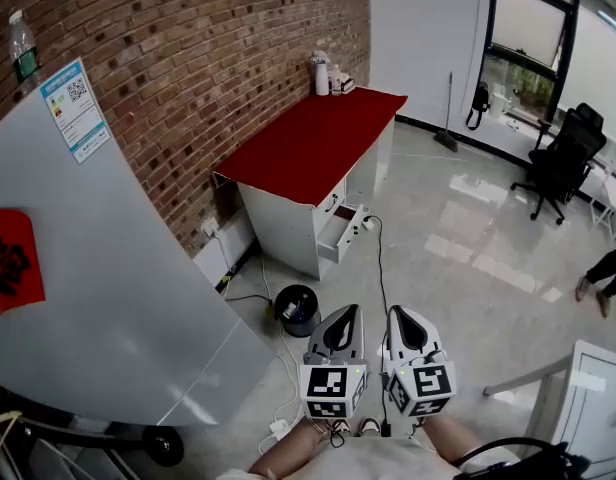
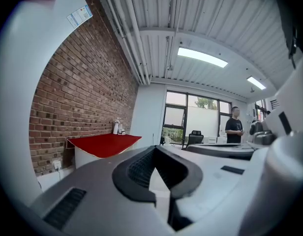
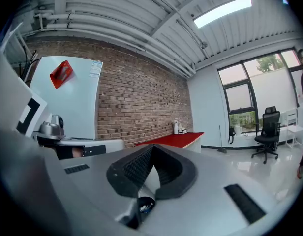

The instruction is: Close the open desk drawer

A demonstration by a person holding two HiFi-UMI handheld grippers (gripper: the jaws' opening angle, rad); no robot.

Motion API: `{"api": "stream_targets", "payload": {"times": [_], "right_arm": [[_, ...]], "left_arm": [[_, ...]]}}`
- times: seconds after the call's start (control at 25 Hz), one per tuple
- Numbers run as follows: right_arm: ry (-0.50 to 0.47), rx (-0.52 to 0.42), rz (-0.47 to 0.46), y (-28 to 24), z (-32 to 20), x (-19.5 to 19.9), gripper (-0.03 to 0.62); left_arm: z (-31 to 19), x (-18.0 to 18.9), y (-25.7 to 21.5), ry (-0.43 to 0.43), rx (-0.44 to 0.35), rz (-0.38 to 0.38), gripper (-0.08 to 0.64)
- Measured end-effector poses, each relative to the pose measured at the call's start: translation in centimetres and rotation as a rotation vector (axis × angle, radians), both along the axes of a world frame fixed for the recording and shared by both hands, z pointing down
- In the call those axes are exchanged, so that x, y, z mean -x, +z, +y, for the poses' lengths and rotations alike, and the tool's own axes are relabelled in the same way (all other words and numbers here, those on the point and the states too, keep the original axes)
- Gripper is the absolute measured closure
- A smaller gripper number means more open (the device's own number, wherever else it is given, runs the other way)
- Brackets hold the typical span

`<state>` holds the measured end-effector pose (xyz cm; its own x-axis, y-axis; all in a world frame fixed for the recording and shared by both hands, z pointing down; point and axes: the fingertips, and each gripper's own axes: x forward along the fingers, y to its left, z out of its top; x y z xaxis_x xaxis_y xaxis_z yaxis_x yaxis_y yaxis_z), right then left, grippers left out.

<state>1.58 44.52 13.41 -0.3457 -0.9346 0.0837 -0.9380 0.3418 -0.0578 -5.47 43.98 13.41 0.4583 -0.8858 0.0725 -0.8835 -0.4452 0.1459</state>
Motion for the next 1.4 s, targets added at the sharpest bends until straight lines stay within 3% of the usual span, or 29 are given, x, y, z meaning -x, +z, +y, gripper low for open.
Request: {"api": "stream_targets", "payload": {"times": [0.32,0.72,1.12,1.4], "right_arm": [[0.049,0.014,-0.045,0.9,-0.4,-0.2,0.594],[0.103,0.047,-0.032,2.7,-2.2,-0.9,0.594],[0.102,0.033,-0.056,3.1,-6.3,-2.6,0.594],[0.072,0.046,-0.054,3.6,-10.7,-6.0,0.594]], "left_arm": [[-0.6,1.2,0.3,0.010,-0.010,-0.009,0.551],[-3.2,1.4,1.8,0.035,0.001,-0.020,0.551],[-6.8,-0.4,1.8,0.040,-0.027,-0.058,0.551],[-10.8,-3.8,2.6,0.014,-0.006,-0.065,0.551]]}}
